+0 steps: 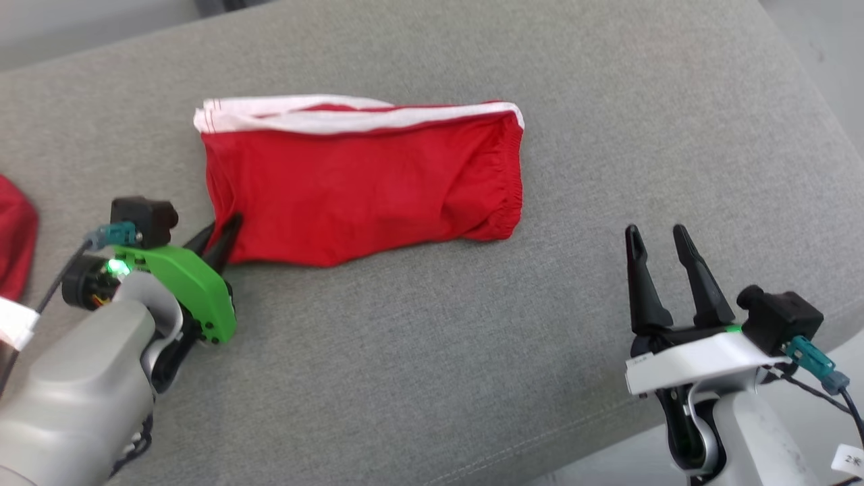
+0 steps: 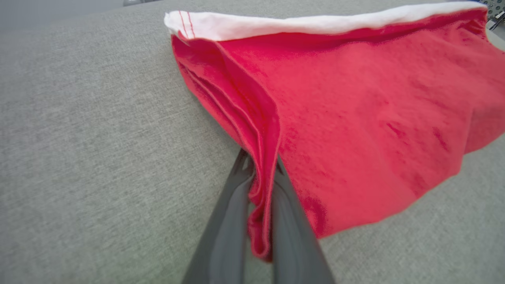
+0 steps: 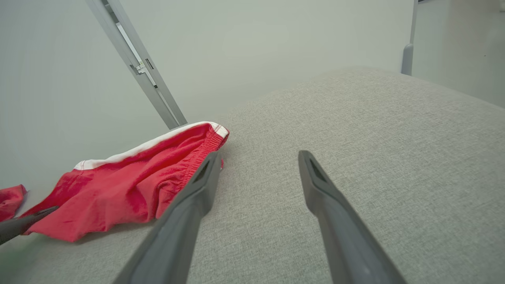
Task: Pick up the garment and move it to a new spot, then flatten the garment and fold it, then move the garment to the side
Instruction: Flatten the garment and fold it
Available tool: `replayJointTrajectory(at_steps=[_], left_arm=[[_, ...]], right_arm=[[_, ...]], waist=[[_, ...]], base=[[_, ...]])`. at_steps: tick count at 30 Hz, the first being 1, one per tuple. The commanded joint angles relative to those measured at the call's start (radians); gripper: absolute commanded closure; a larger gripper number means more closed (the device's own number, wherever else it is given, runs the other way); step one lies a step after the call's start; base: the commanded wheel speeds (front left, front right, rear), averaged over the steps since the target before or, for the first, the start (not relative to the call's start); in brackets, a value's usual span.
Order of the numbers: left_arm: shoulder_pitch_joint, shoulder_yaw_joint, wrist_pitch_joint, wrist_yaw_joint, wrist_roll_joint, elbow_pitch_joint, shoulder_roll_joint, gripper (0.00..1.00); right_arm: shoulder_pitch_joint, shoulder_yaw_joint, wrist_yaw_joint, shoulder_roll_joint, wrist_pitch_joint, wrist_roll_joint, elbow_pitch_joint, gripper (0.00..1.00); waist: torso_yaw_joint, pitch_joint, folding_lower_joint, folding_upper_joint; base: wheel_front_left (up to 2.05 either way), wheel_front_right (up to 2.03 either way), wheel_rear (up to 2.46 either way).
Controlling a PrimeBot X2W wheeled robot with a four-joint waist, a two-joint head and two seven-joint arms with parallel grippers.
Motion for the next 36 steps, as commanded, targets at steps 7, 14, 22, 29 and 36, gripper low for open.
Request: replayJointTrajectory(at_steps=[7,14,22,29,36], left_arm=[[0.151,0.050,-0.027,0.057,-0.008,-0.095,0.003,1.00],[0.244,0.116,-0.027,0.119,0.036,-0.190,0.010,0.64],[0.353,0.354,-0.026,0.197,0.228,-0.299,-0.013,0.00],[0.497,0.615,-0.026,0.221,0.434,-0.434,-0.049,0.00],[0.656,0.844,-0.026,0.210,0.618,-0.557,-0.110,0.00]], right_arm=[[0.097,-0.052,0.000,-0.002,-0.003,-0.015,0.003,0.00],[0.128,-0.070,0.000,-0.002,-0.003,-0.019,0.005,0.00],[0.110,-0.066,0.000,-0.002,-0.003,-0.035,0.007,0.00],[0.114,-0.067,0.000,-0.002,-0.003,-0.063,0.002,0.00],[0.130,-0.068,0.000,-0.002,-0.003,-0.087,-0.002,0.00]], waist=[[0.085,-0.122,0.0000,0.0000],[0.100,-0.124,0.0000,0.0000],[0.122,-0.162,0.0000,0.0000],[0.170,-0.210,0.0000,0.0000],[0.219,-0.253,0.0000,0.0000]], base=[[0.00,0.00,0.00],[0.00,0.00,0.00],[0.00,0.00,0.00],[0.00,0.00,0.00],[0.00,0.00,0.00]])
